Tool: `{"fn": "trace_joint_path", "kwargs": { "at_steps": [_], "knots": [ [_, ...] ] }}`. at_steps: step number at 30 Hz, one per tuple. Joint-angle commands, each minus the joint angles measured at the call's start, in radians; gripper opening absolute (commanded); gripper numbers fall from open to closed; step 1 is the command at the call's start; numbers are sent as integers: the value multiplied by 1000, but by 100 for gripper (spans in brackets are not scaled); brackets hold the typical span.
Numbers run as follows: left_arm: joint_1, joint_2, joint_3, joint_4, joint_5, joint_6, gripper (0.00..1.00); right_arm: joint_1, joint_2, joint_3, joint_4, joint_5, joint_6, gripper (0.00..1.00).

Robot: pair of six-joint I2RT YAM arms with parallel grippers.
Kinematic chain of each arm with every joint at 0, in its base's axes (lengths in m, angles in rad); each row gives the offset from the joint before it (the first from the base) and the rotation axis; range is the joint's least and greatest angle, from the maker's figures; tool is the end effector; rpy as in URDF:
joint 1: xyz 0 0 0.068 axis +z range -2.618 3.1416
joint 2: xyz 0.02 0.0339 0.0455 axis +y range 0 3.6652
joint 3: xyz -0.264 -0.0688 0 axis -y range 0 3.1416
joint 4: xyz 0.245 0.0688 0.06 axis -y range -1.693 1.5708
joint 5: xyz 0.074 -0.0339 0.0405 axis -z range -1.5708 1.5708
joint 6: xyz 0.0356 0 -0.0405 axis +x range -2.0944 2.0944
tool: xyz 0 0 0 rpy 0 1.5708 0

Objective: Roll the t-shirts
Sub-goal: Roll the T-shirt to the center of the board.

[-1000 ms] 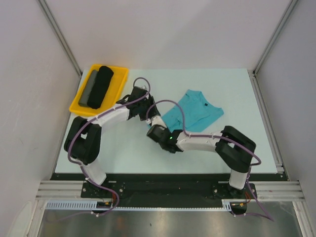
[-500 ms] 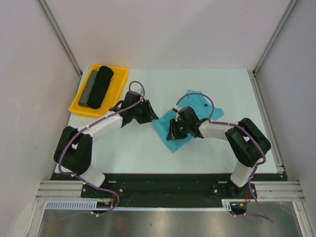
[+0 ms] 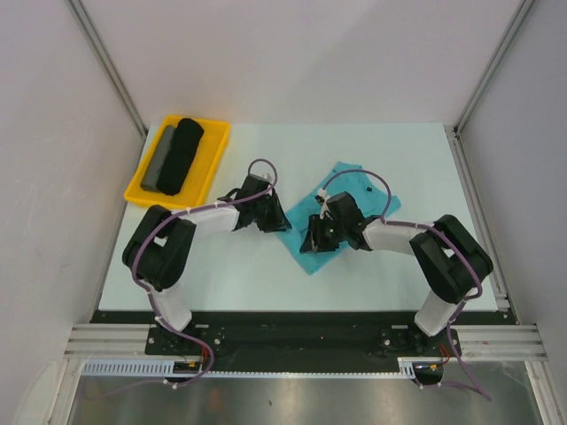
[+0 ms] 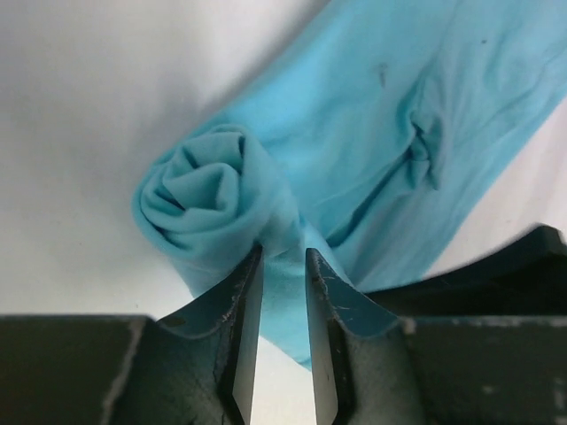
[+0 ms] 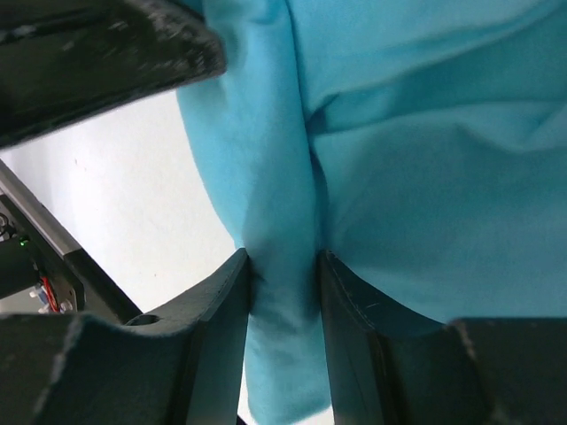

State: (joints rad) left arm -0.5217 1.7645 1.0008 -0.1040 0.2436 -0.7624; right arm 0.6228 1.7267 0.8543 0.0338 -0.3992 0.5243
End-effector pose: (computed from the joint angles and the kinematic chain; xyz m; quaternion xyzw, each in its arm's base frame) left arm 0.3074 -0.1866 0.1637 -0.0703 0.9302 -0.2960 0.2054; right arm 0.2647 0.2072 0.1458 -0.1159 0.9106 0.3459 0.1943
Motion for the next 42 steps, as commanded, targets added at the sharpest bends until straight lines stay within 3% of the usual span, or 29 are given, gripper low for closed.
{"fn": "trace_joint_path", "kwargs": {
  "at_steps": [1,7,11,17,23,26,35,42],
  "knots": [
    [-9,41,50,7,-23,-8,30,29,-122,-34,-66,91,-3,43],
    [-9,55,53,0,-32,-3,29,98,-259,-84,-140,269,12,45],
    [-9,53,62,-13,-35,3,29,135,-286,-135,-152,332,40,34],
    [-9,56,70,-22,-36,9,29,170,-257,-164,-173,399,42,25],
    [-12,52,79,-39,-40,21,29,255,-407,-133,-248,626,16,35],
    [-9,53,82,-46,-40,28,29,357,-424,-83,-279,781,-20,40],
    [-11,67,99,-68,-35,37,29,583,-116,184,-308,1145,-274,57],
    [-11,72,108,-72,-30,40,29,609,160,351,-363,1276,-356,67]
  ]
}}
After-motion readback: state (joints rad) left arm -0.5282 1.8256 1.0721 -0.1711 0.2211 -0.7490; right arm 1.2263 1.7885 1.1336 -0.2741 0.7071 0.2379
